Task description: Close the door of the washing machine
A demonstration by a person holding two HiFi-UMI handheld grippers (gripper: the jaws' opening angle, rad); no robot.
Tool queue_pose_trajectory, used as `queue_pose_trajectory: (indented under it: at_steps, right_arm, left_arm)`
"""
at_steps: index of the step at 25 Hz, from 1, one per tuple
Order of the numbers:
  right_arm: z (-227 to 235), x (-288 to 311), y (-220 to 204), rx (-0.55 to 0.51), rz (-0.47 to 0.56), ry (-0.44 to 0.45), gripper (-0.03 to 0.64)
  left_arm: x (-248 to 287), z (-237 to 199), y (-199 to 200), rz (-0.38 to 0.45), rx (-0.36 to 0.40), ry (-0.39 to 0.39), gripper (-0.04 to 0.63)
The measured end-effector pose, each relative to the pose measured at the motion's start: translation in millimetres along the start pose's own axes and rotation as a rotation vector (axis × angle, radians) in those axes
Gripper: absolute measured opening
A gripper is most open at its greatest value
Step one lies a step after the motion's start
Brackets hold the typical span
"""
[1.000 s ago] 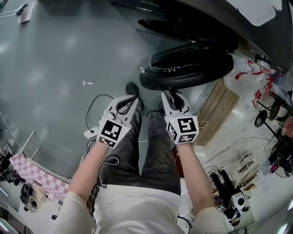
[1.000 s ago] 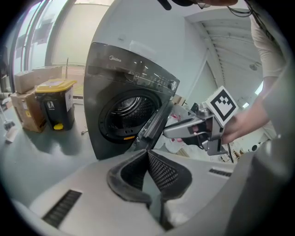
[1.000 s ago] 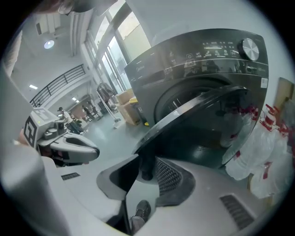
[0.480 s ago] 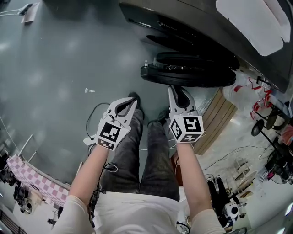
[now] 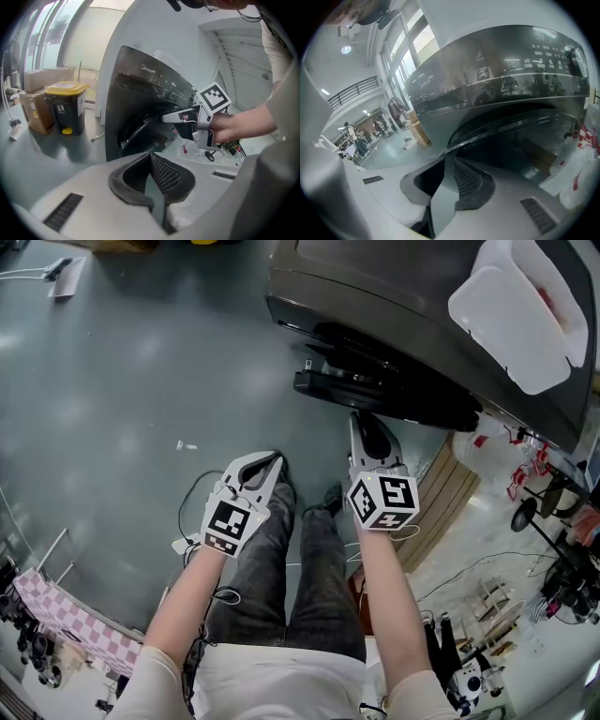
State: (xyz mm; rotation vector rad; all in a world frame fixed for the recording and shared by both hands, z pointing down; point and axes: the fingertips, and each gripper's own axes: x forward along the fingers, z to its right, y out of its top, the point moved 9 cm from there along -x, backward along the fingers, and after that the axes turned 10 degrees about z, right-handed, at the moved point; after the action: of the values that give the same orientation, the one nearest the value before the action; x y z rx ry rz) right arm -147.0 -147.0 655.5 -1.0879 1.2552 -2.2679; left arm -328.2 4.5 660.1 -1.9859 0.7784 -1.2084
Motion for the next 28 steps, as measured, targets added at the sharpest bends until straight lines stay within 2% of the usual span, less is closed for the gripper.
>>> queue_pose_trajectory:
  at_steps: [8, 15, 24, 28]
  right_arm:
    - [11, 25, 21, -0.034, 0.051, -0.022, 0.064]
    - [11, 31, 27, -0.006, 0.071, -0.082, 0.032]
    - [11, 36, 30, -0.081, 0.065, -0.102, 0.029]
    - [13, 43, 33, -0.042, 0.076, -0.128, 0.028]
  left_arm:
    - [4, -10, 20, 0.043, -0.012, -0.002, 0.009]
    - [-2, -17, 14, 0.028, -0.017, -0.004, 0.008]
    - [-10, -22, 8, 0.012, -0.019, 0.005, 0.008]
    - [-14, -22, 7, 0.013, -0.011, 0.006, 0.009]
